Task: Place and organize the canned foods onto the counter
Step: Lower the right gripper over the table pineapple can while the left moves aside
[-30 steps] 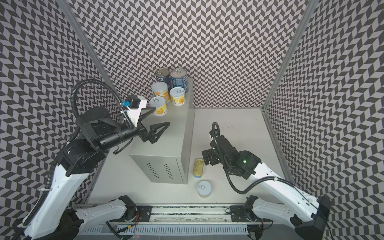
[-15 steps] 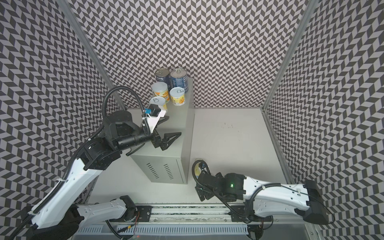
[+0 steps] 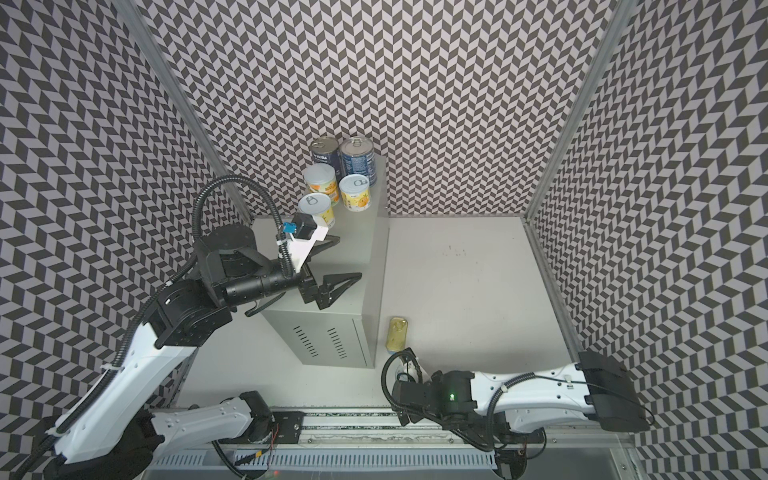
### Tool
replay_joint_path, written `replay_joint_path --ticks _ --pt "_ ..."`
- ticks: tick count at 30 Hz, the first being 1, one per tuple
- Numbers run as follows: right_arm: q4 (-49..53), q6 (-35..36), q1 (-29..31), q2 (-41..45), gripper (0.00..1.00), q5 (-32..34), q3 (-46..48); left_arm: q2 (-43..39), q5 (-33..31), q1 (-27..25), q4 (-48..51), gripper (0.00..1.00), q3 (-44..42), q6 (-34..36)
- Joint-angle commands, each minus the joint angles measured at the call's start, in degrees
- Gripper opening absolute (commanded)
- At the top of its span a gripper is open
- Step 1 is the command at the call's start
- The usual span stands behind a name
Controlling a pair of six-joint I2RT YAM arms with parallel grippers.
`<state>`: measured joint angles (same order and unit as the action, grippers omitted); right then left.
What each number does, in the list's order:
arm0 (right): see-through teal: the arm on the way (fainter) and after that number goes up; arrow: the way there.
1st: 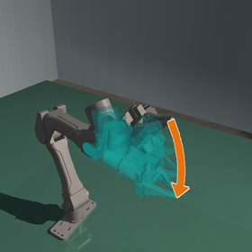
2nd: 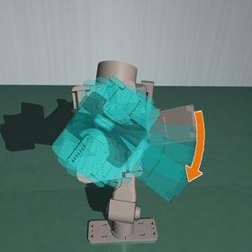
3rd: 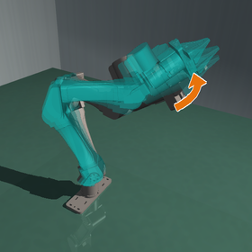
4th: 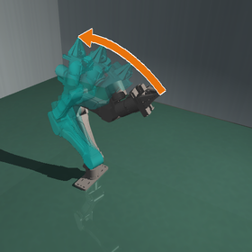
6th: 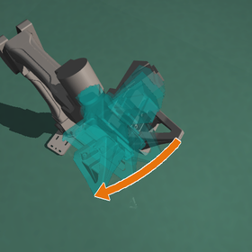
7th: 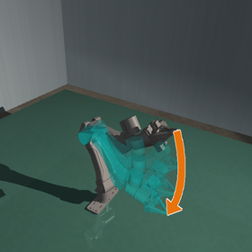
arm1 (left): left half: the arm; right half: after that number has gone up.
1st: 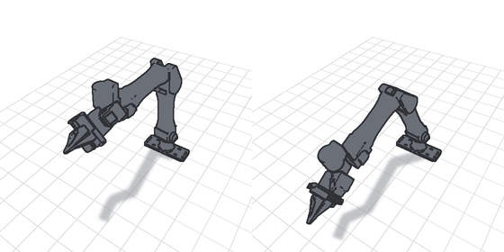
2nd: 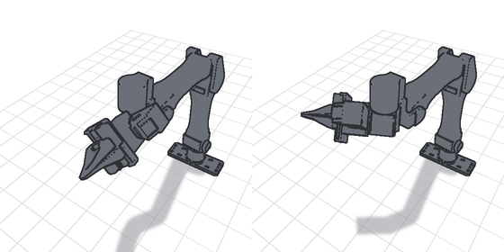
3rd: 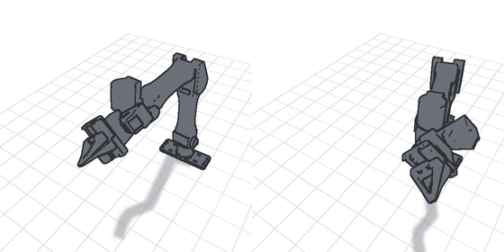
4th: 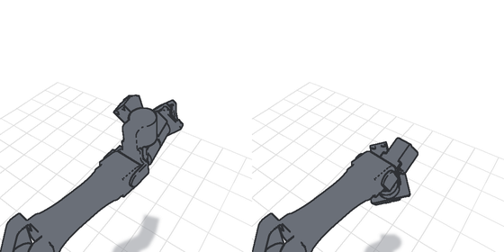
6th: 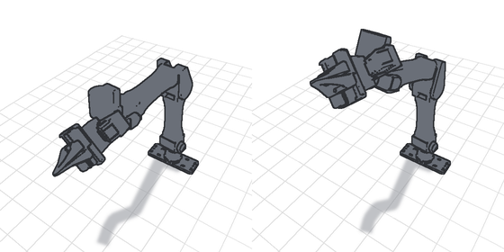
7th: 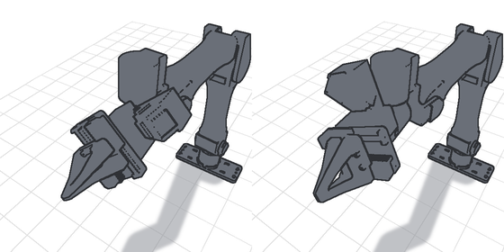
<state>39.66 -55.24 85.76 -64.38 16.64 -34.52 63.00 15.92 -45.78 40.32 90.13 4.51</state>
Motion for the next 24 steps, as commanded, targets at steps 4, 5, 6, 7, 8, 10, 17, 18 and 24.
replay_joint_path --ticks 4,5,6,7,8,10,17,18,24 --pt "-6.1 -3.3 0.2 -3.2 0.99 5.5 0.1 2.9 -4.8 -8.6 9.0 1.00 4.5 1.7" --pt "-6.6 -3.5 0.1 -3.4 0.99 6.1 0.5 3.4 -5.8 -9.7 10.1 1.00 5.1 1.7" --pt "-7.2 -3.7 0.0 -3.5 0.99 6.7 0.8 4.1 -7.1 -11.0 11.3 1.00 5.7 1.8" --pt "-8.1 -4.2 -0.1 -3.4 0.99 7.4 1.3 4.7 -8.5 -12.3 12.4 1.00 6.2 1.8" --pt "-8.8 -4.5 -0.2 -3.2 0.99 7.9 2.0 5.0 -9.7 -13.2 13.2 1.00 6.5 1.8" --pt "-10.3 -5.2 -0.6 -2.2 1.00 9.0 3.4 5.7 -12.1 -15.1 14.5 1.00 6.6 1.7" --pt "-12.7 -2.3 -6.9 1.0 0.82 8.0 6.0 6.1 -12.7 -16.9 14.8 1.00 6.3 2.3" --pt "-12.9 -1.8 -8.0 1.6 0.79 7.7 6.3 6.0 -13.1 -16.9 14.7 1.00 6.2 2.5" --pt "-13.6 1.8 -17.1 5.5 0.72 6.1 8.0 4.6 -14.4 -16.9 12.8 1.00 4.7 3.2"
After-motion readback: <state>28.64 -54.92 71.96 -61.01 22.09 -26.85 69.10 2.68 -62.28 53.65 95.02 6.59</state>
